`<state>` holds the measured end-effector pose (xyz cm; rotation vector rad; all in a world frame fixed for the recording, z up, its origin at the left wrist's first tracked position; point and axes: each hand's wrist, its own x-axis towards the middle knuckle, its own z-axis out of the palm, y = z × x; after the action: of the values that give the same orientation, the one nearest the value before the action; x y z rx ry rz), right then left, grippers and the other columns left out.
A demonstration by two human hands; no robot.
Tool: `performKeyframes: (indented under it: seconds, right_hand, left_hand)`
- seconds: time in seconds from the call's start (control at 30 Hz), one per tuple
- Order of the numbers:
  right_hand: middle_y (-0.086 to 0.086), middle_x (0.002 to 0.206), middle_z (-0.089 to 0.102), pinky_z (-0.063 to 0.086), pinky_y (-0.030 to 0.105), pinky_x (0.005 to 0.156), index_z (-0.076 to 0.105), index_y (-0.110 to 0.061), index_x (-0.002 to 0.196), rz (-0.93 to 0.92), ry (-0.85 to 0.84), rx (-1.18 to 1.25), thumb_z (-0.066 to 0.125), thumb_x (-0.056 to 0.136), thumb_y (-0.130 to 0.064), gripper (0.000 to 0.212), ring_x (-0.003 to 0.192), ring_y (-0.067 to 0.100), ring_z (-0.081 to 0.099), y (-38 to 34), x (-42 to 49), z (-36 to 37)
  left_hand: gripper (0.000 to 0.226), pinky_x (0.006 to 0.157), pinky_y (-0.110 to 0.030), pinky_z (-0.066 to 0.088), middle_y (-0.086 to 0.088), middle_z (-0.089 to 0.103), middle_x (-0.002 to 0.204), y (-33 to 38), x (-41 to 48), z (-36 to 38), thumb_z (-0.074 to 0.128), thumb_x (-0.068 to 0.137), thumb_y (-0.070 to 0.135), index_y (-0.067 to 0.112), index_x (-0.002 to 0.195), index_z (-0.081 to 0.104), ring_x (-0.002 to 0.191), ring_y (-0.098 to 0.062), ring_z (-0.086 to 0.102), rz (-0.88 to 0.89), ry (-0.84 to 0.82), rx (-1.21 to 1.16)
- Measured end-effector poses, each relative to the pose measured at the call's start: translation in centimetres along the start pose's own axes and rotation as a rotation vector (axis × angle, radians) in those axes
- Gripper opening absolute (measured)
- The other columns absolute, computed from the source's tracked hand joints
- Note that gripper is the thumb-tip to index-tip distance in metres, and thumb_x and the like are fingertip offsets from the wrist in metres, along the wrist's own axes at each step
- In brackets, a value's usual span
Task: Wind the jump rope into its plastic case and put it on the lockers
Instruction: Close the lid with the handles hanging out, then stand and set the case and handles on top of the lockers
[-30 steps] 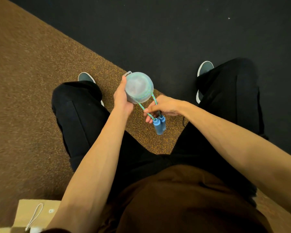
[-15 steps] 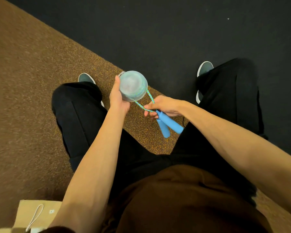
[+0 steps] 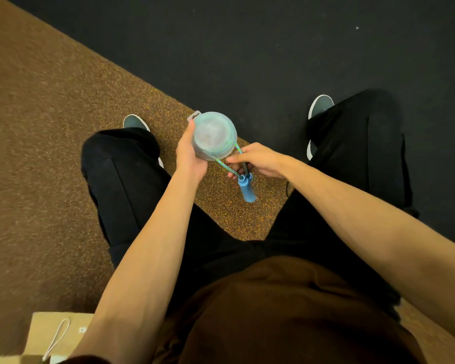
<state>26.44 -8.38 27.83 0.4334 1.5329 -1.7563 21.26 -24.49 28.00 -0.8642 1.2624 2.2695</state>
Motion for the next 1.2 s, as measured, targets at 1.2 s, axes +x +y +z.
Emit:
performKeyframes:
  seconds: [1.2]
  right_hand:
    - [0.014,0.104,0.07,0.051,0.03,0.095,0.067,-0.005,0.106,-0.468,0.166,0.006,0.073,0.079,0.001,0.029,0.096,0.017,0.066,-3.0,-6.6,0.1]
  left_hand:
    - [0.051,0.078,-0.034,0.057,-0.013,0.061,0.117,6.7,-10.5,7.3,0.06,0.083,0.003,-0.001,0.133,0.047,0.103,-0.023,0.063,0.211,-0.488,0.204]
